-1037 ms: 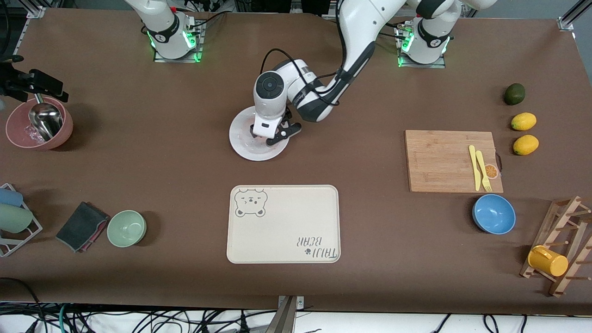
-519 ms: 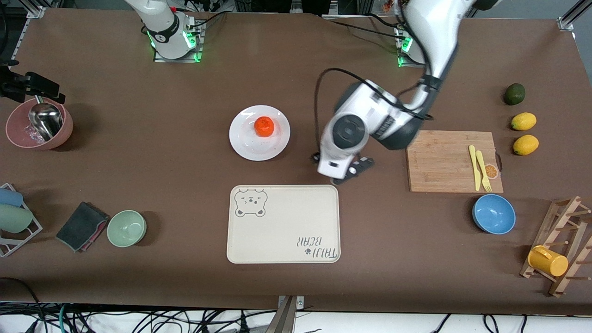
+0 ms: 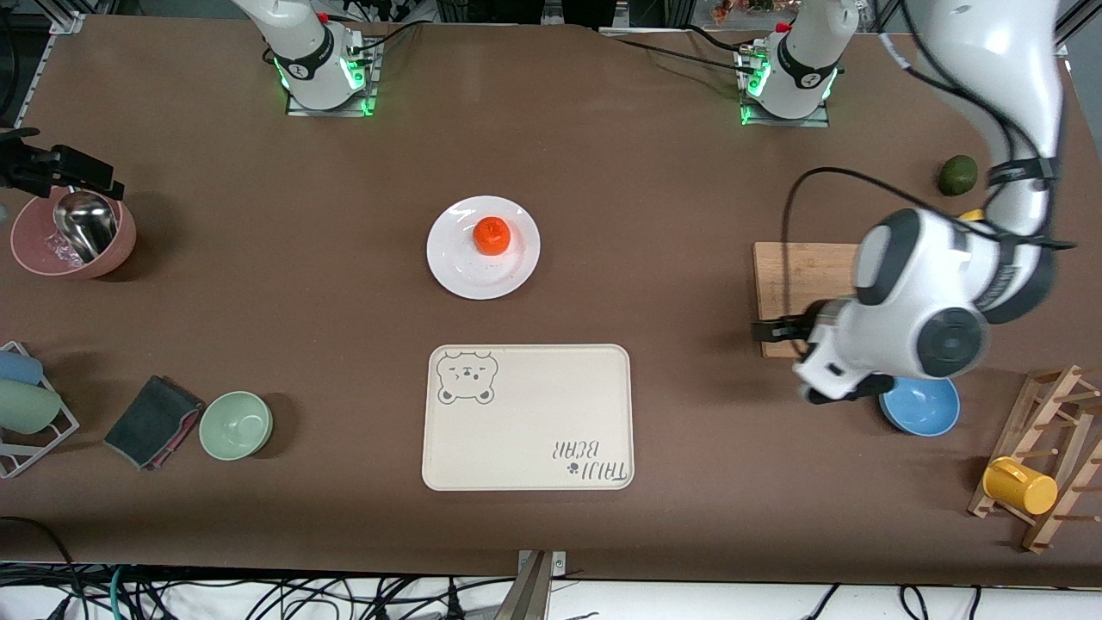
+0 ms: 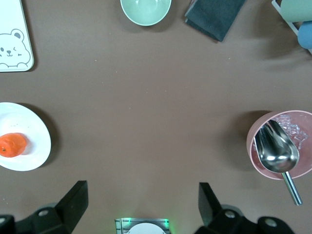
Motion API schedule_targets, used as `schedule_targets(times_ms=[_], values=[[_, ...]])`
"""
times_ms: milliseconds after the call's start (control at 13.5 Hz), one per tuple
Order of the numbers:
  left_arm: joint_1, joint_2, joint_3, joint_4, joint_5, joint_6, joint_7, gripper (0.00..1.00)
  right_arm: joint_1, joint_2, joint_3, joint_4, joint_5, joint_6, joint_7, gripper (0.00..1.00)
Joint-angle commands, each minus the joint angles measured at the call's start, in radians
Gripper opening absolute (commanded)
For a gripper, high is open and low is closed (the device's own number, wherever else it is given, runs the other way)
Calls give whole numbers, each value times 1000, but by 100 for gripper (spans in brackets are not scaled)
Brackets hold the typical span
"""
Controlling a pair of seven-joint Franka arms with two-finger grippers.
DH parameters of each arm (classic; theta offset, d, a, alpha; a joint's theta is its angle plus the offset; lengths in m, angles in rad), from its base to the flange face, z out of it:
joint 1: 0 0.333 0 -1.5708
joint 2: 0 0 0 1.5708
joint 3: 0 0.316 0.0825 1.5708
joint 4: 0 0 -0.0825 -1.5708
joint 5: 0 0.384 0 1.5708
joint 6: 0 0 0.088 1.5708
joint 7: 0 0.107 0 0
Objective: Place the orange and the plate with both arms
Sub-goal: 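Open the left gripper and withdraw it toward the lemons, then reach the right gripper to the white plate's rim and grasp it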
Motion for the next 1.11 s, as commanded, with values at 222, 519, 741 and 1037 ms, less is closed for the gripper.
schedule_targets(times_ms=[222,519,741,1037], values=[[74,-200,73,-94,52,-52,442,100,12,8,33,13,86,-55,-56,100],[24,-405,155,-302,36,89,501,100,9,29,33,-25,196,-51,-96,100],[-3,-553,161,-422,38,134,513,100,5,35,33,-182,328,41,-168,100],[-12,-616,161,-458,36,93,513,100,-41,129,26,-344,599,136,-363,100]])
